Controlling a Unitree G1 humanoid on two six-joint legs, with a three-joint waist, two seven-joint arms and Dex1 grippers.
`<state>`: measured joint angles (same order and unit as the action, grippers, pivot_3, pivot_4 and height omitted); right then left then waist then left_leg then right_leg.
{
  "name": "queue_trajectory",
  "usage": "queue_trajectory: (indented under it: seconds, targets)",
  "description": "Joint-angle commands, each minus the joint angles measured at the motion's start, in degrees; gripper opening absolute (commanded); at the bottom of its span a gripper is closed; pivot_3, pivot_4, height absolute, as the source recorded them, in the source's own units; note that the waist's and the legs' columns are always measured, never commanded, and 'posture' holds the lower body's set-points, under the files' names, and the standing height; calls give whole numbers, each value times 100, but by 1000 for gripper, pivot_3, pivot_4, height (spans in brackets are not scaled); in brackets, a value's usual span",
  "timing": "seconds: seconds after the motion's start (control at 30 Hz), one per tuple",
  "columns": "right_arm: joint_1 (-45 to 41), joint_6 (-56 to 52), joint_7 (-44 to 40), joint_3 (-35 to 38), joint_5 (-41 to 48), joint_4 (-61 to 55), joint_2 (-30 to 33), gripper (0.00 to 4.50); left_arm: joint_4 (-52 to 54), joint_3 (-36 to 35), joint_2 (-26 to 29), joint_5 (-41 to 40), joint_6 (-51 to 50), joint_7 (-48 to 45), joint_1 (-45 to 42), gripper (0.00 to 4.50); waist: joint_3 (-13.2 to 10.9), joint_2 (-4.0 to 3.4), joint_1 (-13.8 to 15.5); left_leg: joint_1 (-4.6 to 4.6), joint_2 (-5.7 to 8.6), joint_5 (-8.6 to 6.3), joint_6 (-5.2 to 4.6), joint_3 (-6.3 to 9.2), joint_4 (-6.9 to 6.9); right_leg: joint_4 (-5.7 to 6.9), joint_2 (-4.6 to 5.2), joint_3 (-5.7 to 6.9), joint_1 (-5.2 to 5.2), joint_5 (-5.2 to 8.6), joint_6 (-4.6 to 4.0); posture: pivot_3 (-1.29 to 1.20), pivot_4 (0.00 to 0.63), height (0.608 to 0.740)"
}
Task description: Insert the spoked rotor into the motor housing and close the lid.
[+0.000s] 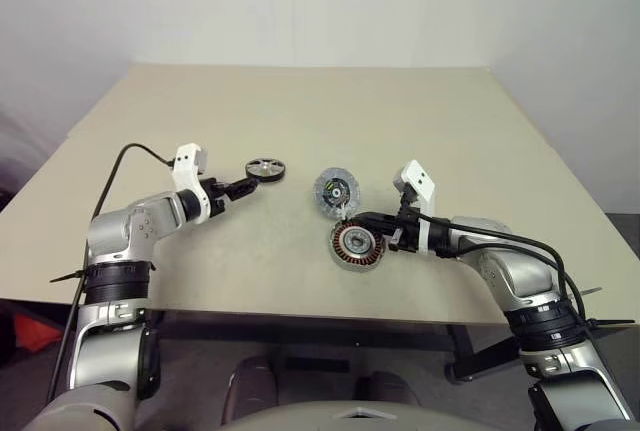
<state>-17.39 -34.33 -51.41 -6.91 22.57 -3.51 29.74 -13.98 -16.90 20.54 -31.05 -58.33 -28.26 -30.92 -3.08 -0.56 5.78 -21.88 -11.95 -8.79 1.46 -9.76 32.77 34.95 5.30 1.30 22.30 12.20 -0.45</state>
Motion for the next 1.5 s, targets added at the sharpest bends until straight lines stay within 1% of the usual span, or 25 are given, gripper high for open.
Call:
queue_trajectory:
  seconds: [0.03, 0.2, 0.4, 0.8, 1.1, 1.2, 1.33, 1.5]
  targets:
    - [-58, 11, 24, 182, 80, -226, 58, 16, -367, -515, -267, -353, -45, 299, -300, 4500, 0, 0, -6, 0, 0, 0, 0, 0, 0, -1, 0, 0, 0, 0, 0, 0, 0, 740]
    - [-94, -2, 59, 247, 98, -214, 96, 16, -1320, -1137, -512, -522, 259, 812, -692, 4500, -2, 3, -6, -6, 1, -1, -2, 2, -1, -10, 0, 3, 0, 0, 0, 0, 0, 740]
    - [-87, -3, 68, 263, 97, -227, 93, 16, -2314, -1624, -730, -701, 674, 1099, -1073, 4500, -2, 4, 39, -12, 4, -4, -7, 6, -1, -19, 2, 8, -1, 0, 0, 0, 0, 740]
    - [-71, -31, 124, 277, 101, -287, 79, 16, -3021, -1779, -923, -852, 916, 1383, -1394, 4500, -2, 4, 178, -6, 7, -3, -6, 9, -1, -19, 9, 11, -13, 8, 15, 0, 0, 740]
    - [-105, -44, 158, 253, 103, -312, 45, 16, -4073, -1696, -1205, -723, 1596, 1503, -1943, 4500, -2, 4, 321, 0, 11, -3, -5, 16, -1, -23, 13, 10, -30, 22, 44, 0, 0, 740]
    - [-91, -49, 176, 267, 104, -335, 49, 0, -4279, -1662, -1215, -689, 1705, 1484, -2063, 3970, -3, 4, 324, -2, 13, -3, -5, 19, -2, -25, 20, 10, -33, 23, 46, 0, 0, 740]
    - [-56, -65, 205, 301, 122, -394, 58, 0, -4450, -1623, -1163, -614, 1755, 1444, -2151, 2658, -3, 5, 316, -11, 13, -3, -5, 22, -3, -29, 21, 12, -27, 24, 50, 0, 0, 740]
    - [-52, -95, 245, 292, 128, -442, 33, 0, -4515, -1565, -1117, -570, 1793, 1371, -2185, 2658, -3, 5, 308, -16, 15, -3, -5, 23, -15, -29, 19, 15, -20, 11, 26, 0, 0, 740]
